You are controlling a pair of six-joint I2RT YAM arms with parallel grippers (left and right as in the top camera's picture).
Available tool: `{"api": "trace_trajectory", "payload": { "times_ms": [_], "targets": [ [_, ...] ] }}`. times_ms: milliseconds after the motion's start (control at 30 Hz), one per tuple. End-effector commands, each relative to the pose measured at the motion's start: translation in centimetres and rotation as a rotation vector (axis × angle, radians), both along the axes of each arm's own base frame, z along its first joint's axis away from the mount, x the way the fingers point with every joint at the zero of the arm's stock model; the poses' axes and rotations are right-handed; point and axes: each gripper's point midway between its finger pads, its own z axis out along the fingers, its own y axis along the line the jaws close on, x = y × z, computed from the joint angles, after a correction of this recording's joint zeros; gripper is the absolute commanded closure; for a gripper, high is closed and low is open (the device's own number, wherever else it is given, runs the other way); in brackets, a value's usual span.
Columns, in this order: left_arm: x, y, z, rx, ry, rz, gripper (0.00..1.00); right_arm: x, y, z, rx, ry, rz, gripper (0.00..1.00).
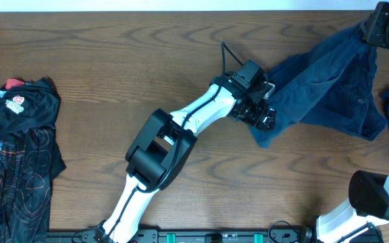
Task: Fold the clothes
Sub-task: 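Drag the shorts leftward to the table center with the left gripper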
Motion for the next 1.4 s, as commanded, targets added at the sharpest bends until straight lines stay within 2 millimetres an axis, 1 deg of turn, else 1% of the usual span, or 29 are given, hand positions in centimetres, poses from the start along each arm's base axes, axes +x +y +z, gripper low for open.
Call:
{"api": "trace_trajectory", "payload": {
  "times_ms": [0,67,167,267,300,333,400,467,533,600,667,733,767,800,867,967,1067,1133,1167,1233,1367],
  "targets": [
    [0.3,10.4,-9.3,0.485,0.031,0.209,0.04,0.0,0.6,0.5,-0.004,-0.019,0.032,0.91],
    [0.5,12.5,-9.4,0.554,0.048,0.269,0.04,0.0,0.8,0.5,0.005,-0.021,0.040,0.91],
    [1.1,16.5,-9.3,0.644,0.112,0.408,0.04,0.0,1.0,0.6,0.015,-0.022,0.049,0.91],
    [1.5,19.9,-9.1,0.680,0.185,0.491,0.04,0.0,1.1,0.6,0.016,-0.022,0.050,0.91],
    [1.6,20.9,-9.1,0.691,0.208,0.513,0.07,0.0,1.1,0.6,0.016,-0.022,0.050,0.91],
    [1.6,21.9,-9.0,0.695,0.236,0.531,0.08,0.0,1.0,0.6,0.015,-0.023,0.050,0.91],
    [1.5,23.0,-8.9,0.685,0.281,0.548,0.11,0.1,1.0,0.6,0.016,-0.024,0.050,0.90],
    [1.5,23.0,-8.8,0.640,0.315,0.517,0.16,0.0,1.1,0.6,0.016,-0.023,0.050,0.91],
    [1.4,22.5,-8.4,0.591,0.336,0.480,0.17,0.0,1.0,0.6,0.016,-0.023,0.050,0.90],
    [1.5,22.0,-7.3,0.557,0.328,0.446,0.18,0.0,1.1,0.6,0.016,-0.023,0.050,0.89],
    [2.0,21.6,-5.3,0.533,0.290,0.438,0.18,0.0,1.1,0.6,0.017,-0.023,0.051,0.81],
    [2.8,21.3,-2.7,0.495,0.238,0.447,0.17,0.0,1.2,0.6,0.024,-0.023,0.057,0.74],
    [3.2,21.0,-0.9,0.462,0.205,0.454,0.16,0.0,1.2,0.5,0.024,-0.020,0.057,0.66],
    [3.5,20.5,1.0,0.417,0.181,0.460,0.12,-0.1,1.2,0.4,0.024,-0.016,0.057,0.62],
    [3.8,19.7,4.4,0.324,0.150,0.468,0.07,0.0,1.2,0.1,0.024,-0.003,0.059,0.54],
    [4.1,19.4,9.2,0.216,0.094,0.498,0.06,0.1,1.2,-1.0,-0.003,0.032,0.095,0.41],
    [4.2,20.0,12.4,0.168,0.039,0.521,0.06,0.5,1.2,-2.6,-0.016,0.085,0.126,0.37],
    [4.0,20.4,13.8,0.150,0.026,0.550,0.06,0.8,1.4,-4.0,-0.017,0.132,0.145,0.35],
    [3.9,20.7,14.1,0.148,0.031,0.565,0.06,1.0,1.4,-4.7,-0.012,0.156,0.147,0.34],
    [3.6,21.2,14.2,0.158,0.050,0.581,0.07,1.4,1.6,-6.4,0.001,0.214,0.155,0.33],
    [2.7,22.1,13.4,0.194,0.105,0.596,0.07,2.1,2.0,-10.4,0.014,0.346,0.169,0.34]
  ]
}}
